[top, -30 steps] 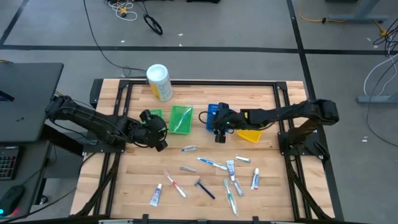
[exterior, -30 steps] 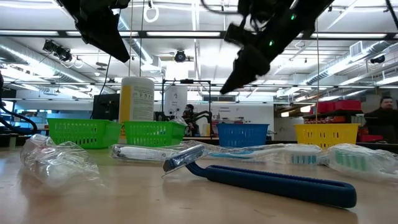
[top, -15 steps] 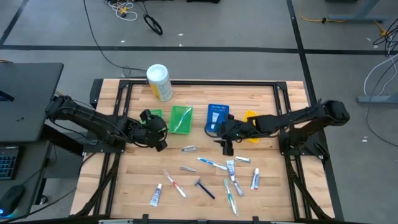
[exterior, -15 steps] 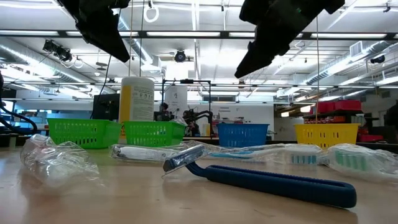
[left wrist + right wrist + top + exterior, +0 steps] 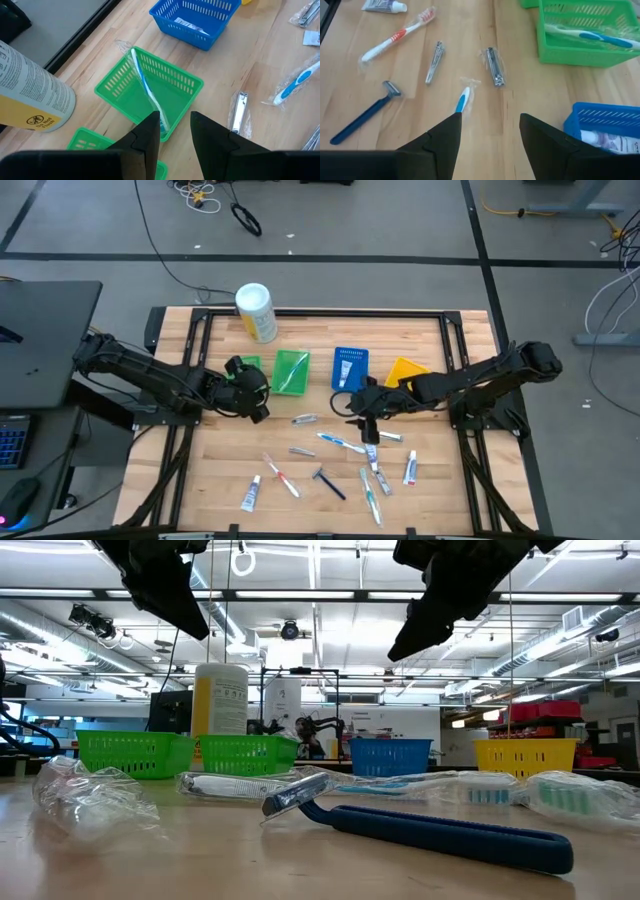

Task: Pick & Place Travel size toiletries
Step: Put the silver nail cutter into the yellow bin

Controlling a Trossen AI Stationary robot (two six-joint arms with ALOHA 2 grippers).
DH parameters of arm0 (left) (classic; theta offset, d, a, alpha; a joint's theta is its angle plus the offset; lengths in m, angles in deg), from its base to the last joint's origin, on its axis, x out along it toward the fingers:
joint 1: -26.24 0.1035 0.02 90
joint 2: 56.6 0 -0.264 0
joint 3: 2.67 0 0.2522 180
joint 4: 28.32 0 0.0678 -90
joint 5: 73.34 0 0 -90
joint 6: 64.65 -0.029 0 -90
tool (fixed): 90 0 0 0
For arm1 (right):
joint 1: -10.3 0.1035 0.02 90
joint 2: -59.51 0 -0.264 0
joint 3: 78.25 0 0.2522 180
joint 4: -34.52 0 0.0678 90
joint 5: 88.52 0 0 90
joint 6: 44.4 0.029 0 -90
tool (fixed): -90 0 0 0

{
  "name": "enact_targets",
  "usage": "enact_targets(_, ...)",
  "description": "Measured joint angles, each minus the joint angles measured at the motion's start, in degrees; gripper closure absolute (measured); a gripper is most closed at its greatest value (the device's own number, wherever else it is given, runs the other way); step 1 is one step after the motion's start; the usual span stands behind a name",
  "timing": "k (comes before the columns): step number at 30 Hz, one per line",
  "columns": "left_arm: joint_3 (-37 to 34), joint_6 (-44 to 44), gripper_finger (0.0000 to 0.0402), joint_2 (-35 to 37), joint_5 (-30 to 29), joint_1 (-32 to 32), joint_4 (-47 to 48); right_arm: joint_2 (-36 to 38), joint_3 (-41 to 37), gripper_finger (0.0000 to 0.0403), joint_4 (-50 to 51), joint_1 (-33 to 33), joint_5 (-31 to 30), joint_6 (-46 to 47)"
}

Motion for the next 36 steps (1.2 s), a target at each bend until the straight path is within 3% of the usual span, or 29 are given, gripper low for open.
enact_targets(8, 0.00, 0.10, 0.0286, 0.00, 0.38, 0.00, 0.03, 0.00, 0.00, 0.0198, 0.80, 1.13, 0.86, 1.73)
enact_targets(13, 0.00, 0.64, 0.0286, 0.00, 1.56, -0.02, 0.13, 0.00, 0.00, 0.0192, 8.42, 3.79, 4.51, 13.60)
enact_targets(21, 0.00, 1.16, 0.0286, 0.00, -1.72, 0.00, 0.11, -0.02, -0.59, 0.0173, 26.19, 9.28, 3.13, 28.27)
enact_targets(29, 0.00, 0.67, 0.0286, 0.00, -1.95, 0.00, -1.64, -0.04, -8.00, 0.0164, 26.09, 10.10, 3.49, 32.89)
enact_targets(36, 0.00, -1.02, 0.0286, -0.02, -1.93, 0.00, -3.45, -0.04, -14.97, 0.0164, 17.06, 10.08, 5.35, 31.42)
